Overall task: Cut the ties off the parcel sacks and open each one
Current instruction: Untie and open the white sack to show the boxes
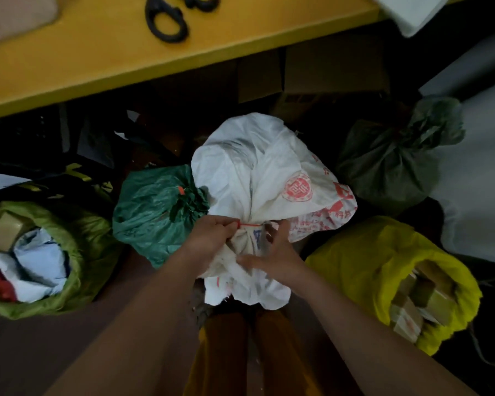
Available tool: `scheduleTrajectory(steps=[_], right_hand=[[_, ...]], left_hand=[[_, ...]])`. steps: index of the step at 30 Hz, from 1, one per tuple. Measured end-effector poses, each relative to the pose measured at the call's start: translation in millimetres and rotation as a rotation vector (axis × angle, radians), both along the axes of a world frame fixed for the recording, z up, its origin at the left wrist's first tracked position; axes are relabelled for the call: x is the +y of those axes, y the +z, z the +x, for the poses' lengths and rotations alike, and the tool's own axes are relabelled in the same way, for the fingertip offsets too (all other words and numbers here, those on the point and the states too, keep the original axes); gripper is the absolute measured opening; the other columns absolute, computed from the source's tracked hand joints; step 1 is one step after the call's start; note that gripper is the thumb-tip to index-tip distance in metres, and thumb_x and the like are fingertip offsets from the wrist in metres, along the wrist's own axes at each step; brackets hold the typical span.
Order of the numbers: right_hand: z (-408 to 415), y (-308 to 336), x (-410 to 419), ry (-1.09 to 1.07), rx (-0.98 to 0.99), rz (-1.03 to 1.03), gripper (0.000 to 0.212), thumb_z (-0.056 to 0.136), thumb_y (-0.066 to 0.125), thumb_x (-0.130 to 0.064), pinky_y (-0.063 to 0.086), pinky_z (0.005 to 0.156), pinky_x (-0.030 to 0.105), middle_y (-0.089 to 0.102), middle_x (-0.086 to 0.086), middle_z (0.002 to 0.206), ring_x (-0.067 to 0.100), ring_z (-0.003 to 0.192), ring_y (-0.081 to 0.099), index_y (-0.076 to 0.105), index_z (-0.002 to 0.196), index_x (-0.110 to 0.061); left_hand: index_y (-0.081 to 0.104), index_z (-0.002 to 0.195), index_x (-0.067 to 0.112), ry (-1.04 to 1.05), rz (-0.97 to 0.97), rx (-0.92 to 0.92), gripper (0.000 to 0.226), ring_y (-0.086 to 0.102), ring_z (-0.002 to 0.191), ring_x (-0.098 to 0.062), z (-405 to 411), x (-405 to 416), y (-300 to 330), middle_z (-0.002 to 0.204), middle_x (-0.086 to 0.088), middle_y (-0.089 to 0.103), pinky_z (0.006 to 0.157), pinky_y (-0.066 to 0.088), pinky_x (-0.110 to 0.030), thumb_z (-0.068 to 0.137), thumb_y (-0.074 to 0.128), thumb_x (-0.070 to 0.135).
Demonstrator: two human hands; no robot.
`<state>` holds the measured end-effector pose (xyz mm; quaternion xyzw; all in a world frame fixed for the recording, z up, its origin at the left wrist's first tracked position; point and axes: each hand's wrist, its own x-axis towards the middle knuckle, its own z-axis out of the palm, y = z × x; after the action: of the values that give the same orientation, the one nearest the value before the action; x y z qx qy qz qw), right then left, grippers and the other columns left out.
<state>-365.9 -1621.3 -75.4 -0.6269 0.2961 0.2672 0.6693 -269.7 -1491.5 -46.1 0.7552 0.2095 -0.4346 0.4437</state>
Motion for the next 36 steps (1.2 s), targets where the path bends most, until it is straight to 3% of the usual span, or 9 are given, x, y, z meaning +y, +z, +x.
scheduleTrajectory(steps=[4, 8, 14, 19, 23, 26, 32, 34, 36], right_hand=[[9.9, 12.6, 9.8, -0.154, -0.133, -0.186, 0.083, 0.063, 0.09, -0.027, 0.051, 0.076, 0.01, 0.057, -0.021, 0.11, -0.013, 0.094, 0.061, 0.027, 0.111, -0.051], [22.6, 25.1, 6.4, -0.303, -0.279, -0.379, 0.086, 0.067, 0.082, -0.005, 0.058, 0.075, 0.027, 0.066, -0.005, 0.103, 0.007, 0.087, 0.069, 0.028, 0.13, -0.026], [33.6, 51.2, 5.1, -0.369, -0.366, -0.563, 0.066, 0.072, 0.075, 0.0, 0.05, 0.058, 0.016, 0.063, -0.006, 0.084, 0.004, 0.067, 0.062, 0.032, 0.112, -0.03], [25.3, 64.3, 5.0, -0.491, -0.361, -0.525, 0.072, 0.066, 0.075, -0.006, 0.057, 0.077, 0.03, 0.064, -0.01, 0.095, 0.006, 0.087, 0.067, 0.033, 0.116, -0.037], [22.9, 77.1, 3.9, -0.512, -0.423, -0.56, 0.069, 0.06, 0.066, -0.034, 0.045, 0.065, 0.005, 0.07, -0.014, 0.081, -0.002, 0.073, 0.066, 0.034, 0.12, -0.04], [25.2, 80.6, -2.5, -0.467, -0.456, -0.648, 0.07, 0.071, 0.075, -0.022, 0.039, 0.061, 0.0, 0.07, -0.014, 0.075, -0.006, 0.069, 0.063, 0.036, 0.127, -0.034], [26.8, 85.1, -5.1, -0.376, -0.476, -0.642, 0.071, 0.074, 0.069, -0.012, 0.039, 0.064, -0.001, 0.071, -0.011, 0.085, -0.017, 0.081, 0.06, 0.035, 0.134, -0.03], [27.8, 83.8, -9.0, -0.371, -0.484, -0.646, 0.074, 0.075, 0.073, -0.004, 0.04, 0.064, 0.001, 0.071, -0.013, 0.083, -0.013, 0.08, 0.061, 0.036, 0.135, -0.027], [28.6, 83.9, -13.4, -0.385, -0.499, -0.619, 0.076, 0.073, 0.075, -0.002, 0.041, 0.064, 0.002, 0.072, -0.014, 0.081, -0.009, 0.079, 0.064, 0.038, 0.134, -0.026]], left_hand=[[0.071, 0.091, 0.011, 0.205, -0.248, 0.152, 0.016, 0.07, 0.062, -0.015, 4.7, -1.4, 21.3, 0.071, -0.004, 0.073, 0.049, 0.052, -0.02, 0.095, 0.055, 0.008], [0.07, 0.099, 0.007, 0.222, -0.4, 0.15, 0.018, 0.07, 0.087, -0.026, 16.5, -4.8, 34.5, 0.096, -0.015, 0.073, 0.077, 0.059, -0.033, 0.095, 0.053, 0.006], [0.075, 0.089, 0.017, 0.149, -0.373, -0.027, 0.017, 0.069, 0.095, -0.022, 30.7, -16.6, 56.6, 0.095, -0.006, 0.074, 0.088, 0.054, -0.033, 0.091, 0.061, 0.007], [0.075, 0.068, 0.033, -0.045, -0.345, -0.179, 0.033, 0.065, 0.077, 0.004, 35.3, -20.9, 68.2, 0.083, 0.014, 0.072, 0.072, 0.05, -0.01, 0.09, 0.064, 0.011], [0.067, 0.086, 0.035, -0.244, -0.256, -0.373, 0.015, 0.054, 0.105, -0.008, 29.8, -23.9, 70.0, 0.113, 0.006, 0.046, 0.089, 0.044, -0.013, 0.085, 0.07, 0.021], [0.047, 0.1, 0.043, -0.315, -0.191, -0.532, 0.047, 0.033, 0.117, -0.012, 25.0, -24.2, 74.4, 0.113, 0.016, 0.029, 0.096, 0.036, -0.021, 0.069, 0.082, 0.035], [0.026, 0.143, 0.05, -0.77, -0.187, -0.726, 0.103, 0.001, 0.146, -0.009, 43.5, -33.9, 83.6, 0.157, 0.019, 0.011, 0.117, 0.005, -0.043, 0.056, 0.081, 0.059], [0.034, 0.144, 0.042, -0.711, -0.337, -0.603, 0.101, 0.007, 0.144, 0.001, 49.8, -37.2, 81.7, 0.157, 0.017, 0.02, 0.12, 0.013, -0.035, 0.059, 0.088, 0.039], [0.038, 0.144, 0.037, -0.658, -0.429, -0.549, 0.099, 0.015, 0.133, 0.021, 53.9, -37.4, 78.6, 0.154, 0.016, 0.027, 0.108, 0.023, -0.008, 0.061, 0.09, 0.025]])
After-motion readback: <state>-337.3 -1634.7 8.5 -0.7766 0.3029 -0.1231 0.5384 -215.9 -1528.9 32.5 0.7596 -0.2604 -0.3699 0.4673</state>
